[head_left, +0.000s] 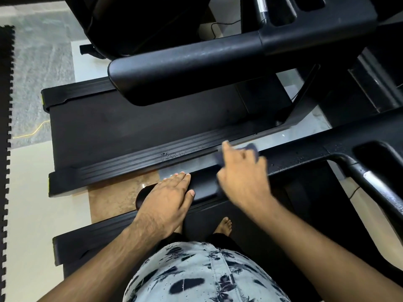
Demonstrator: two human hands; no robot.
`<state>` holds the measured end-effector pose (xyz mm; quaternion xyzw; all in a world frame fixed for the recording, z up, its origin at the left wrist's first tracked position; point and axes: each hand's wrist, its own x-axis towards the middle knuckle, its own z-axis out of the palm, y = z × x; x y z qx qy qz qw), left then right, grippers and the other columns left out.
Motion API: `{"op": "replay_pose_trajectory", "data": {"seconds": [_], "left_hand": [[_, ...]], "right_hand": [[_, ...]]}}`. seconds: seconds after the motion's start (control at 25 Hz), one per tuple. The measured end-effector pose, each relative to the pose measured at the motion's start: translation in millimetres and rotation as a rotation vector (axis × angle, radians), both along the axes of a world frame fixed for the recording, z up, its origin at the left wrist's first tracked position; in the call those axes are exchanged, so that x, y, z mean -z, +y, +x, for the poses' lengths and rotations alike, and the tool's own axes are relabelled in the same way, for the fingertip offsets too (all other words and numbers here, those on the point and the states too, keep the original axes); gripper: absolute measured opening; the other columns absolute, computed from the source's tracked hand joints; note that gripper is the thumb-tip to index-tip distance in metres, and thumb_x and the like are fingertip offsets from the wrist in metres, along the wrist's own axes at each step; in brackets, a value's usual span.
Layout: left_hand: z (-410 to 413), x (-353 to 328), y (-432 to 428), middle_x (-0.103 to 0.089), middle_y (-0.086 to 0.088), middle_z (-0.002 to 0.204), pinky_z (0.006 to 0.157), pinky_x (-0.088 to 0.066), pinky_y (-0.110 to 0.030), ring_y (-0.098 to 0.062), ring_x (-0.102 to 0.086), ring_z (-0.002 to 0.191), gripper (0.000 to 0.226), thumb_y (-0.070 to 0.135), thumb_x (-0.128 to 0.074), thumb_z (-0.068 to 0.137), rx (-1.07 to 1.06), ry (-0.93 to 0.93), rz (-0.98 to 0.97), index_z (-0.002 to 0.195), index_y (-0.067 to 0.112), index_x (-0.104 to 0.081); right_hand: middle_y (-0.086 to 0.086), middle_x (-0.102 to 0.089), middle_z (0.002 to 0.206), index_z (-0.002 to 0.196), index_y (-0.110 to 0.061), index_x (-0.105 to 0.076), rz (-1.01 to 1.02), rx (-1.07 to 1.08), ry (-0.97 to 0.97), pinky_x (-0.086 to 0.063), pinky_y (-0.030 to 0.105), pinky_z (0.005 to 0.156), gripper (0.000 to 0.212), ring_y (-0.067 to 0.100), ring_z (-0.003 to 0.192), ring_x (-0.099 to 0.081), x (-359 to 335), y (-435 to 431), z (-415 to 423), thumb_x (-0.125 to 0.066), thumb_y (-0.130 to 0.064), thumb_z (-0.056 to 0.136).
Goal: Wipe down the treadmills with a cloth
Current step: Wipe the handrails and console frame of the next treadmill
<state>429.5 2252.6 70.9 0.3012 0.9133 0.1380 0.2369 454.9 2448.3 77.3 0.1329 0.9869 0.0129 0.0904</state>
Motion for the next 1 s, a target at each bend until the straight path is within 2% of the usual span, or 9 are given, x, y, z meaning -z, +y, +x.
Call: {"op": "replay_pose_trajectory", "data": {"seconds": [0.12,0.24,0.4,0.52,0.68,0.8,0.84,0.92,1.0], "left_hand": [[-2.0,-0.8,8.2,-0.025,-0.001,0.16,0.117,-0.005,-0.022,-0.01,-0.018,0.147,0.057,0.042,-0.025,0.103,-0.003,-0.003,0.005,0.154,0.016,-0.022],[0.9,2.1,14.2,-0.025,-0.001,0.159,0.12,-0.008,-0.025,-0.011,-0.019,0.147,0.058,0.044,-0.023,0.103,-0.013,-0.002,0.006,0.154,0.016,-0.023],[1.7,0.4,23.9,-0.03,-0.003,0.158,0.119,-0.01,-0.025,-0.013,-0.023,0.146,0.062,0.045,-0.019,0.099,-0.016,0.008,0.002,0.152,0.014,-0.028],[1.3,1.1,31.9,-0.025,-0.001,0.16,0.121,-0.009,-0.026,-0.011,-0.019,0.147,0.058,0.044,-0.021,0.103,-0.013,0.008,-0.009,0.153,0.016,-0.024],[6.0,-2.5,41.8,-0.028,-0.001,0.158,0.119,-0.008,-0.025,-0.011,-0.022,0.147,0.074,0.054,-0.005,0.092,-0.027,0.016,-0.025,0.152,0.017,-0.026],[5.3,-1.5,49.7,-0.027,0.0,0.159,0.121,-0.011,-0.028,-0.012,-0.02,0.147,0.057,0.045,-0.024,0.102,-0.042,0.002,-0.011,0.153,0.017,-0.026],[7.9,-1.2,52.4,-0.026,0.0,0.159,0.121,-0.011,-0.028,-0.012,-0.02,0.147,0.057,0.045,-0.025,0.102,-0.041,-0.007,-0.017,0.153,0.018,-0.026],[9.4,-3.1,58.8,-0.03,-0.001,0.158,0.121,-0.014,-0.029,-0.013,-0.023,0.146,0.066,0.052,-0.016,0.098,-0.043,0.002,-0.029,0.151,0.017,-0.029],[8.5,-5.1,68.3,-0.033,-0.002,0.156,0.12,-0.014,-0.029,-0.013,-0.025,0.146,0.068,0.054,-0.017,0.096,-0.055,0.009,-0.013,0.15,0.016,-0.032]], "right_hand": [[-0.005,-0.059,0.136,0.138,-0.029,-0.049,-0.067,-0.253,-0.051,-0.042,0.045,0.087,0.053,0.024,0.117,-0.054,-1.5,7.7,8.1,-0.048,-0.037,0.085],[-0.003,-0.063,0.126,0.124,-0.029,-0.058,0.005,0.086,-0.088,-0.039,0.043,0.088,0.04,0.025,0.115,-0.05,-8.4,44.3,-17.3,-0.042,-0.041,0.09],[-0.006,-0.061,0.125,0.125,-0.032,-0.057,-0.062,-0.308,-0.105,-0.039,0.041,0.084,0.049,0.024,0.11,-0.051,0.6,11.5,2.9,-0.035,-0.047,0.084],[-0.005,-0.057,0.131,0.127,-0.033,-0.06,-0.069,0.029,-0.18,-0.038,0.046,0.093,0.044,0.024,0.121,-0.044,-2.2,55.8,-37.8,-0.04,-0.05,0.091],[-0.004,-0.058,0.129,0.126,-0.031,-0.059,-0.081,-0.288,-0.136,-0.04,0.045,0.092,0.042,0.024,0.119,-0.048,5.5,31.2,-19.3,-0.039,-0.046,0.092],[-0.001,-0.058,0.134,0.127,-0.03,-0.059,-0.12,0.044,-0.267,-0.04,0.048,0.096,0.041,0.025,0.125,-0.046,0.0,80.6,-53.2,-0.037,-0.044,0.095],[-0.001,-0.058,0.133,0.126,-0.029,-0.059,-0.075,0.047,-0.278,-0.04,0.047,0.095,0.04,0.025,0.124,-0.045,-0.7,80.4,-48.1,-0.038,-0.043,0.095],[-0.003,-0.06,0.128,0.123,-0.03,-0.057,-0.085,-0.248,-0.078,-0.041,0.044,0.09,0.041,0.024,0.117,-0.048,6.6,52.1,-14.6,-0.036,-0.043,0.09],[-0.006,-0.062,0.126,0.124,-0.033,-0.056,-0.121,-0.404,-0.087,-0.042,0.043,0.086,0.047,0.024,0.112,-0.051,5.4,56.9,-3.9,-0.033,-0.045,0.085]]}}
